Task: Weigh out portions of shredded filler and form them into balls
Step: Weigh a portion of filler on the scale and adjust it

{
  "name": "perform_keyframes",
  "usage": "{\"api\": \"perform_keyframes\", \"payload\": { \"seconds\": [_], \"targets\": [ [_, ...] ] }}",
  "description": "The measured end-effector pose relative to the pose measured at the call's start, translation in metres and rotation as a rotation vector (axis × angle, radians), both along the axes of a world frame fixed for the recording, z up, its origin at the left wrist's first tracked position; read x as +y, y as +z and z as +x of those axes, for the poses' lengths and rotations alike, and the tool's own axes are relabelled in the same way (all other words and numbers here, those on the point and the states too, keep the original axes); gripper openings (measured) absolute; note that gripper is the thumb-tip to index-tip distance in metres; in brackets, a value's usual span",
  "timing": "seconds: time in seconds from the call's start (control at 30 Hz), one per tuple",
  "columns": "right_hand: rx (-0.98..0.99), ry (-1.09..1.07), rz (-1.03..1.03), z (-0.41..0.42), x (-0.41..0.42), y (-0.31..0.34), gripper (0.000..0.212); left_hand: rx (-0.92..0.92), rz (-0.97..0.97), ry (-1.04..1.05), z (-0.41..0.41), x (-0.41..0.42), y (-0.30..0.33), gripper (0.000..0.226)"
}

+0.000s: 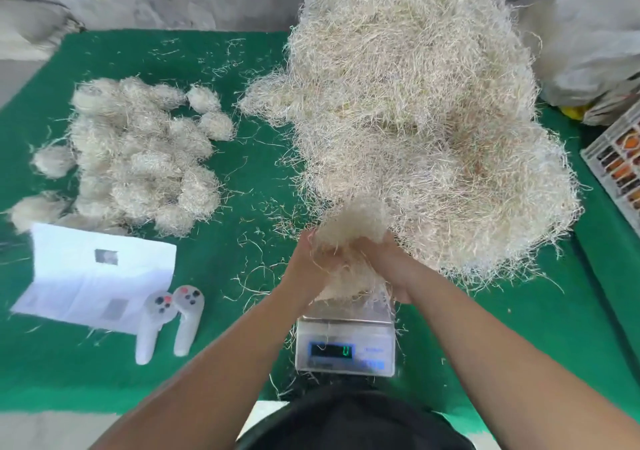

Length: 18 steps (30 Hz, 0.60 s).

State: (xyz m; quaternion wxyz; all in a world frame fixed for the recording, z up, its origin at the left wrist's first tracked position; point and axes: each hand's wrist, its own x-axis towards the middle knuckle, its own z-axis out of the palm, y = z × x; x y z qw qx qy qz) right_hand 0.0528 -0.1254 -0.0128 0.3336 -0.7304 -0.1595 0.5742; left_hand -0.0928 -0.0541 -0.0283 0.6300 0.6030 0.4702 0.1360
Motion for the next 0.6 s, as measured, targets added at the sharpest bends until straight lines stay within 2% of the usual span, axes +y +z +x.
{"api": "perform_keyframes", "payload": {
  "seconds": [0.1,0.2,0.3,0.4,0.47,0.53,0.6],
  "targets": [
    [-0.116,0.110,-0.017,0.019,-0.012,-0.005,0.119,0.233,-0.010,0.070,-0.013,0.010,-0.012,0.050],
    [-0.236,0.389,-0.079,0.041,-0.027,-0.002,0.126,0.201,-0.018,0.187,-0.024,0.022,-0.021,0.049],
    [-0.388,0.473,-0.049,0.060,-0.034,0.009,0.113,0.202,0.045,0.240,-0.030,0.024,-0.025,0.048],
    [-0.549,0.379,0.033,0.066,-0.033,0.013,0.088,0.137,0.089,0.116,-0.030,0.020,-0.024,0.058],
    [-0.609,0.376,0.071,0.055,-0.030,0.010,0.083,0.075,0.103,-0.057,-0.024,0.015,-0.025,0.065],
    [-0.570,0.473,0.076,0.039,-0.029,0.001,0.083,0.088,0.119,-0.230,-0.019,0.010,-0.029,0.067],
    [-0.517,0.607,0.039,0.023,-0.032,-0.011,0.083,0.189,0.149,-0.306,-0.017,0.009,-0.034,0.067]
  ]
}}
